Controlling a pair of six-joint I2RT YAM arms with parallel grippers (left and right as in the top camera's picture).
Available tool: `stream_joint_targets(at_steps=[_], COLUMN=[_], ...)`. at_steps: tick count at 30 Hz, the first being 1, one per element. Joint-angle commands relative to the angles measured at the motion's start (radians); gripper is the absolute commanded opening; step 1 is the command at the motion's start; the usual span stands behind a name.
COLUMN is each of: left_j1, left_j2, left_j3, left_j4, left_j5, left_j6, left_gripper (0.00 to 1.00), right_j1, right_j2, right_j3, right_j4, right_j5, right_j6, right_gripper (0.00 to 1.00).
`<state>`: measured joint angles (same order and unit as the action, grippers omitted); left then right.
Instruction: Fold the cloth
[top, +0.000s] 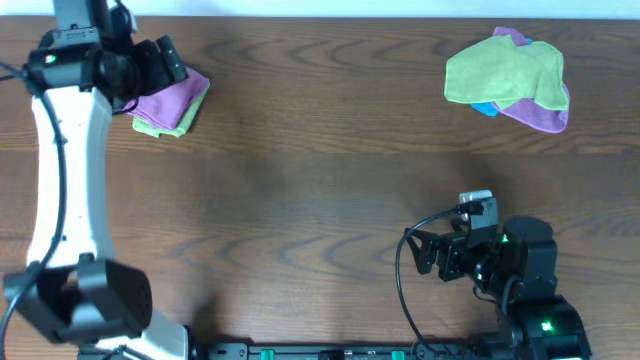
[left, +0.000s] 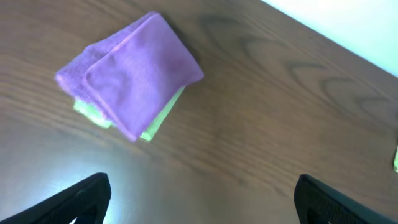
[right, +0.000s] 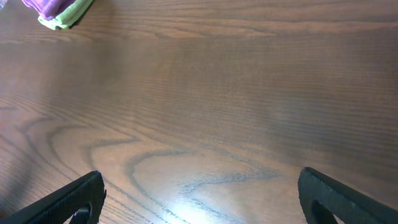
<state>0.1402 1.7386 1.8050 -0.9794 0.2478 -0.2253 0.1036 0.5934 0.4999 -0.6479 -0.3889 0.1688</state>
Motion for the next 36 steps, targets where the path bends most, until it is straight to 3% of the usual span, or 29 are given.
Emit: stream_joint_targets(at_steps=[1,9,15,21,27,36], left_j1=[0.005,0.000,-0.031,-0.043,-0.043,-0.043], left_j2=[-0.053,-0.075,-0.101,-0.209,-0.400,-0.758], left_j3=[0.012,0.011,0.010,-0.026,-0.217,-0.630], left_j4=[-0.047,-0.229,-0.330,-0.380,-0.325,-0.055], left_j5=[-0.027,-0.018,0.015,0.023,0.010,0.012], left_j6=[0.024,0.048,0.216,0.280,0.286,0.281], left_gripper=[0.95,0.95,0.95,0.95,0.95,0.95], right_j1=[-0.007,-0.007,-0.007,-0.007,-0.007,-0.007], right_j2=[-0.004,-0.004,-0.004,-0.004,-0.004,-0.005], right_j3=[-0.006,-0.006,-0.006,-0.006,-0.006,-0.006], right_j4=[0.001,0.001,0.001,0.001,0.001,0.001], right_j5=[-0.007,-0.007,-0.007,-0.007,-0.007,-0.007], right_j6=[0.010,0.010,0.010,0.010,0.010,0.010], right_gripper=[0.99,0.99,0.99,0.99,0.99,0.99])
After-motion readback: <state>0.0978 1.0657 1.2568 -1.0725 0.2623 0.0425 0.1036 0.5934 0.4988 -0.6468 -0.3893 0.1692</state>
